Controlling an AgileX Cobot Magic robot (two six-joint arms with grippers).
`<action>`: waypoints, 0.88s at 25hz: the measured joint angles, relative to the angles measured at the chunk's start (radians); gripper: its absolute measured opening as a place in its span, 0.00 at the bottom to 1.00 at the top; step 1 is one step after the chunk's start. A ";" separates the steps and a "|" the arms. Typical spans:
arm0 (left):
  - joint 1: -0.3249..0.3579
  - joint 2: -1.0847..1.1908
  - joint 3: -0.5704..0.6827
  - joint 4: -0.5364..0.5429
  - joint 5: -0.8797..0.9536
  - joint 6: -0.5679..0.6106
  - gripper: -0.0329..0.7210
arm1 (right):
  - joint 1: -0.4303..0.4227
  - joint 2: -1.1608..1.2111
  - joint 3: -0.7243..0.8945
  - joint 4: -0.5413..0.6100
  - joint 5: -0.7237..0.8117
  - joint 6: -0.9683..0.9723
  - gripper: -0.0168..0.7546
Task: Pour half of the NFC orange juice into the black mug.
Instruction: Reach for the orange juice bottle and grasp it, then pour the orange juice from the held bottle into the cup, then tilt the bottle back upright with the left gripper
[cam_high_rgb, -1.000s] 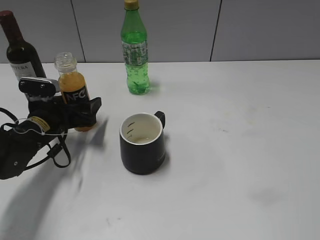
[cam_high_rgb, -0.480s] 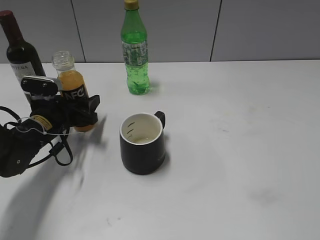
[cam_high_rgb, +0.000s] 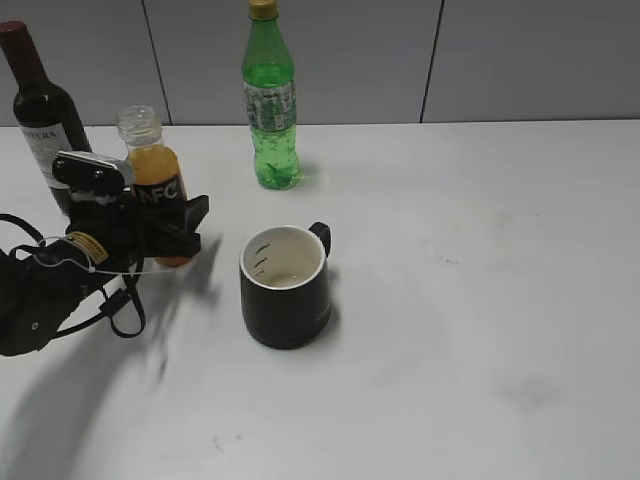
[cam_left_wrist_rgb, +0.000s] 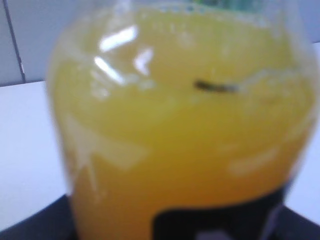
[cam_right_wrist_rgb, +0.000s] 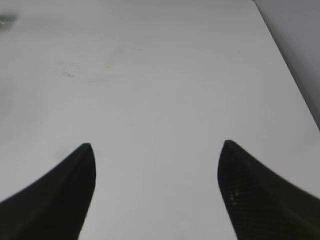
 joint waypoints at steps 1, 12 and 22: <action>0.000 -0.003 0.000 0.010 0.004 0.000 0.67 | 0.000 0.000 0.000 0.000 0.000 0.000 0.77; 0.000 -0.181 0.037 0.105 0.092 0.164 0.67 | 0.000 0.000 0.000 0.000 0.000 0.000 0.77; -0.005 -0.220 0.037 0.155 0.197 0.296 0.67 | 0.000 0.000 0.000 0.000 0.000 0.000 0.77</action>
